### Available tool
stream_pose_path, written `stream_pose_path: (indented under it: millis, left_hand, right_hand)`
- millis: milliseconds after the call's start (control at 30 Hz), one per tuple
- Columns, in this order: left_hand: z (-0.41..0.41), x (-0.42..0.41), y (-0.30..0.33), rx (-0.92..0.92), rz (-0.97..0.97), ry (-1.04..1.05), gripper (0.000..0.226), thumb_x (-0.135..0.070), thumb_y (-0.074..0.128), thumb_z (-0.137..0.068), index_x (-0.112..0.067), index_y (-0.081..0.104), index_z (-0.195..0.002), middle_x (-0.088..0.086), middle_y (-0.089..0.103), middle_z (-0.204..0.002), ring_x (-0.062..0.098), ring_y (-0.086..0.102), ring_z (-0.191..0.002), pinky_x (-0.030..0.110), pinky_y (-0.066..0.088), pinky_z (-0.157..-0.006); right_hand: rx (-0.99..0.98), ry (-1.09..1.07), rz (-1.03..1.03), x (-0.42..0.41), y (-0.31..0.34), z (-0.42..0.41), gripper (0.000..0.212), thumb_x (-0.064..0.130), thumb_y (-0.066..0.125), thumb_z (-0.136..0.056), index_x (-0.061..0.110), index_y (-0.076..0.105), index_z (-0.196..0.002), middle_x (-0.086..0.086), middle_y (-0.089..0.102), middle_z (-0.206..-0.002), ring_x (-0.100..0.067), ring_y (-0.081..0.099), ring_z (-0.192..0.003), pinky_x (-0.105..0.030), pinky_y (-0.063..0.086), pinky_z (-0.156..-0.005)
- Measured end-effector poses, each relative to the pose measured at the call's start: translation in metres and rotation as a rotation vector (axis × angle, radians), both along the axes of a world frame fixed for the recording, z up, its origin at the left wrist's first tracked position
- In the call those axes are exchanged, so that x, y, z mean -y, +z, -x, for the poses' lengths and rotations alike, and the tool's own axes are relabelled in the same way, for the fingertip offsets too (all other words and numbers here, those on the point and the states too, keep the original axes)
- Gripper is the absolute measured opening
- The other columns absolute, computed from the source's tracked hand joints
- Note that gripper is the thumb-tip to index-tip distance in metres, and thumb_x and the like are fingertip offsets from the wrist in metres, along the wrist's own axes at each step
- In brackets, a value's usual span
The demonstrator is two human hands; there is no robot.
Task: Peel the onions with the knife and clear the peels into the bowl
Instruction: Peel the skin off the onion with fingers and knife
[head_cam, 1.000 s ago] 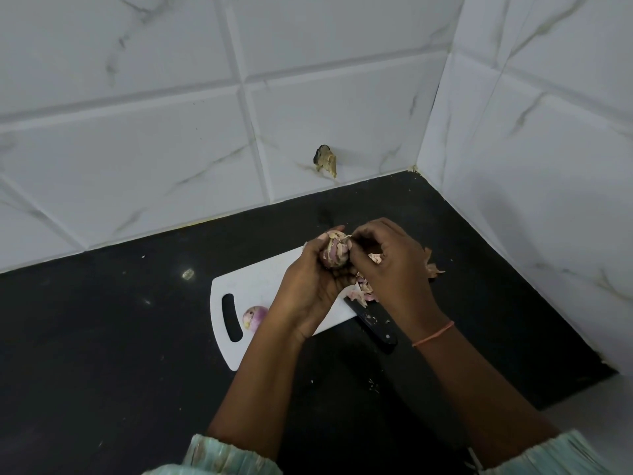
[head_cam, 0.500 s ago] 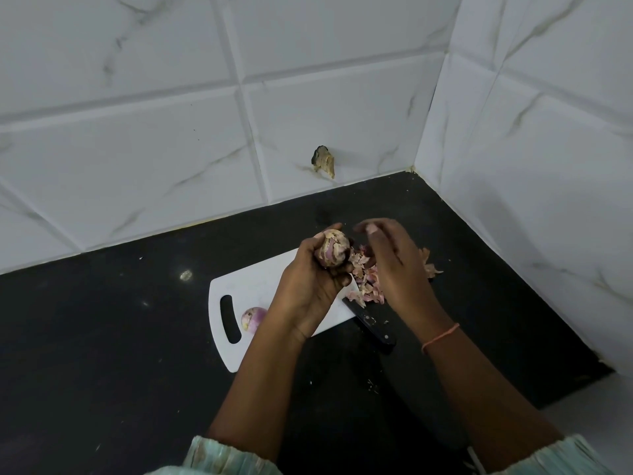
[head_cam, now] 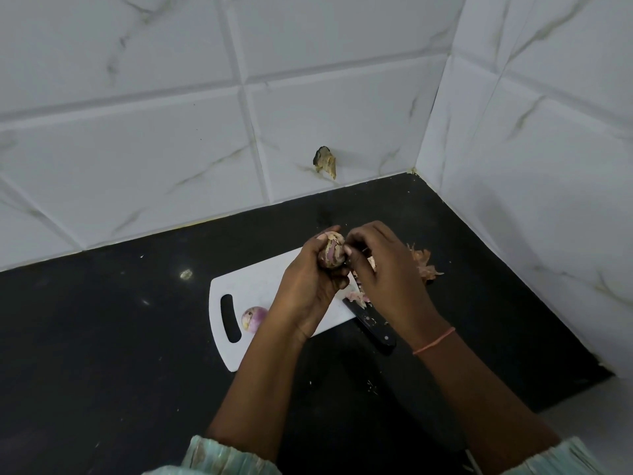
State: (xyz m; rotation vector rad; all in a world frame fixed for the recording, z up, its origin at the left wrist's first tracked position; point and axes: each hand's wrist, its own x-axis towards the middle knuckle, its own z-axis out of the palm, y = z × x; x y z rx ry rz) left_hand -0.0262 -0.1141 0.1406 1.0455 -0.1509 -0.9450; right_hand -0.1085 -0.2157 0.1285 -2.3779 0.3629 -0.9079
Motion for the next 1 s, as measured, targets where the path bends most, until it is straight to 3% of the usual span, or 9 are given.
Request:
stream_pose_path:
  millis: [133,233,367,467,600,767,833,1000]
  left_hand:
    - [-0.001,-0.004,0.001,-0.011,-0.007,-0.029,0.033,-0.025,0.038,-0.103,-0.009,0.062,-0.119,0.010,0.061,-0.090,0.013,0.048,-0.062,0.027,0.039,-0.060]
    - [-0.001,-0.006,0.005,-0.042,0.026,-0.072,0.032,-0.026,0.037,-0.101,-0.008,0.062,-0.111,0.007,0.059,-0.082,0.012,0.044,-0.058,0.023,0.034,-0.049]
    - [-0.001,-0.006,0.006,-0.067,0.053,-0.081,0.028,-0.026,0.037,-0.099,-0.009,0.059,-0.097,0.006,0.055,-0.078,0.013,0.041,-0.057,0.022,0.030,-0.045]
    - [-0.001,-0.005,0.006,-0.091,0.083,-0.063,0.028,-0.024,0.037,-0.097,-0.009,0.059,-0.104,0.007,0.057,-0.079,0.014,0.044,-0.059,0.023,0.033,-0.049]
    - [-0.004,-0.004,0.005,-0.135,0.117,-0.009,0.032,-0.020,0.039,-0.096,-0.008,0.063,-0.113,0.009,0.063,-0.081,0.016,0.052,-0.064,0.025,0.040,-0.062]
    - [-0.004,-0.004,0.003,-0.112,0.102,0.018,0.029,-0.022,0.044,-0.099,-0.007,0.064,-0.114,0.008,0.067,-0.084,0.018,0.054,-0.068,0.027,0.043,-0.067]
    - [-0.002,-0.004,0.003,-0.060,0.091,0.040,0.027,-0.025,0.048,-0.101,-0.008,0.068,-0.108,0.006,0.065,-0.081,0.017,0.057,-0.069,0.027,0.047,-0.070]
    - [-0.001,-0.004,-0.002,0.008,0.026,0.066,0.030,-0.027,0.055,-0.099,-0.006,0.065,-0.119,0.001,0.064,-0.079,0.014,0.061,-0.072,0.025,0.052,-0.072]
  right_hand:
    - [-0.089,0.020,0.038,0.002,-0.001,-0.002,0.010,0.011,0.054,-0.096,0.006,0.057,-0.105,-0.004,0.054,-0.104,-0.013,0.052,-0.095,-0.020,0.043,-0.080]
    - [-0.050,0.005,-0.026,0.003,0.003,-0.002,0.008,0.012,0.054,-0.098,0.007,0.055,-0.103,-0.001,0.053,-0.101,-0.013,0.052,-0.094,-0.015,0.040,-0.078]
    - [0.001,-0.017,-0.149,0.001,0.006,0.000,0.006,0.014,0.055,-0.098,0.010,0.056,-0.103,0.002,0.056,-0.098,-0.008,0.054,-0.090,-0.007,0.039,-0.077]
    - [0.010,-0.048,-0.332,-0.003,0.009,0.001,0.008,0.016,0.054,-0.099,0.016,0.055,-0.106,0.004,0.060,-0.098,-0.001,0.057,-0.091,-0.008,0.043,-0.076]
    - [0.162,-0.046,-0.683,-0.007,0.017,0.002,0.013,0.019,0.053,-0.100,0.014,0.056,-0.112,0.009,0.062,-0.097,0.012,0.060,-0.083,-0.006,0.046,-0.069]
    - [0.084,-0.059,-0.397,-0.007,0.010,0.000,0.014,0.019,0.070,-0.090,0.018,0.064,-0.102,0.007,0.066,-0.096,-0.001,0.062,-0.088,-0.010,0.048,-0.075]
    - [0.113,-0.089,-0.403,-0.005,0.008,-0.002,0.009,0.016,0.068,-0.091,0.018,0.065,-0.099,0.008,0.067,-0.093,0.000,0.062,-0.087,-0.009,0.047,-0.074]
    - [0.132,-0.116,-0.408,-0.006,0.009,-0.005,0.007,0.018,0.069,-0.091,0.017,0.068,-0.098,0.009,0.069,-0.090,-0.001,0.064,-0.084,-0.009,0.048,-0.072]
